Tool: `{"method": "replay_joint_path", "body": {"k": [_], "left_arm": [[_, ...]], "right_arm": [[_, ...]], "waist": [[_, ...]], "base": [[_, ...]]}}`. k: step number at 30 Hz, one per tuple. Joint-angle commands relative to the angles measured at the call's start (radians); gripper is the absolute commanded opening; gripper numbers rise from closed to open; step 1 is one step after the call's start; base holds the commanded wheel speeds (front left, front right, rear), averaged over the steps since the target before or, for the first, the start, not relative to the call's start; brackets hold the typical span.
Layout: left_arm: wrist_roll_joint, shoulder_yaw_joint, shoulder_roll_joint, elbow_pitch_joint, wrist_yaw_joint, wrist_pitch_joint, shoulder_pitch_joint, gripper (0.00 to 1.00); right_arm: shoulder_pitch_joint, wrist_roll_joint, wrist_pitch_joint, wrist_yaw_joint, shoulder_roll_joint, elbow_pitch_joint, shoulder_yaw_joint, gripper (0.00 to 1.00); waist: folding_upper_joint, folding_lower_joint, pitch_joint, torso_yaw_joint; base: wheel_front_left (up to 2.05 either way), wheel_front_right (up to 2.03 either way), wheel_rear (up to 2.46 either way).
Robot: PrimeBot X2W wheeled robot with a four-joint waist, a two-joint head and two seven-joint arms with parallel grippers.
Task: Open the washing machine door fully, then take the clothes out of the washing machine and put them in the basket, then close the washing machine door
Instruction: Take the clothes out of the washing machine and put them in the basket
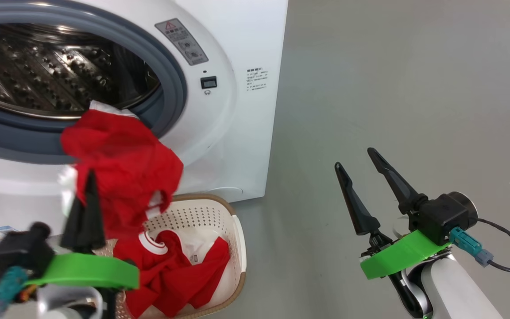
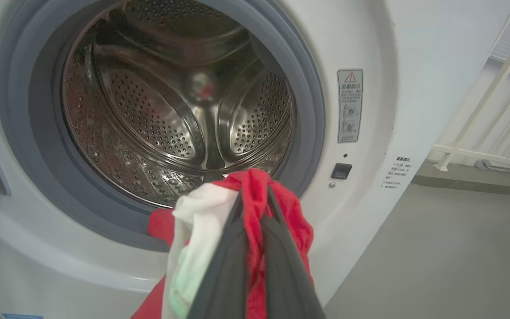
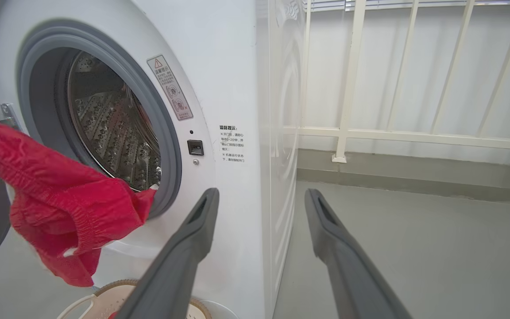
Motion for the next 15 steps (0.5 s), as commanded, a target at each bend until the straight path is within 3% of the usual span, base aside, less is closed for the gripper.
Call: {"method": "replay_joint_path", "body": {"k": [1,6,15], "left_arm": [[-0.018,0.020,0.000,0.010,-0.001,0.011,-0.005,0.00],[-0.045,0.005,-0.026,0.119,-0.013,0.016,-0.027,0.00],[-0.067,-0.006,-0.043,0.472,-0.059,-0.024,-0.156,0.00]], "right_arm": [[-0.004,0.009,-0.006,0.000,0.005,-0.025,0.024,1.00],[-0.012,0.011,-0.006,0.000,0.005,-0.026,0.029,1.00],[-0.041,0.021,-0.006,0.000,0.005,-0.026,0.038,1.00]], "waist": [[0.0000,0.0000,0.010,-0.003],[0.0000,0.0000,0.032,-0.009],[0.0000,0.0000,0.100,-0.042]], "base": [[0.00,0.00,0.00],[0.00,0.00,0.00],[0.00,0.00,0.00]]}}
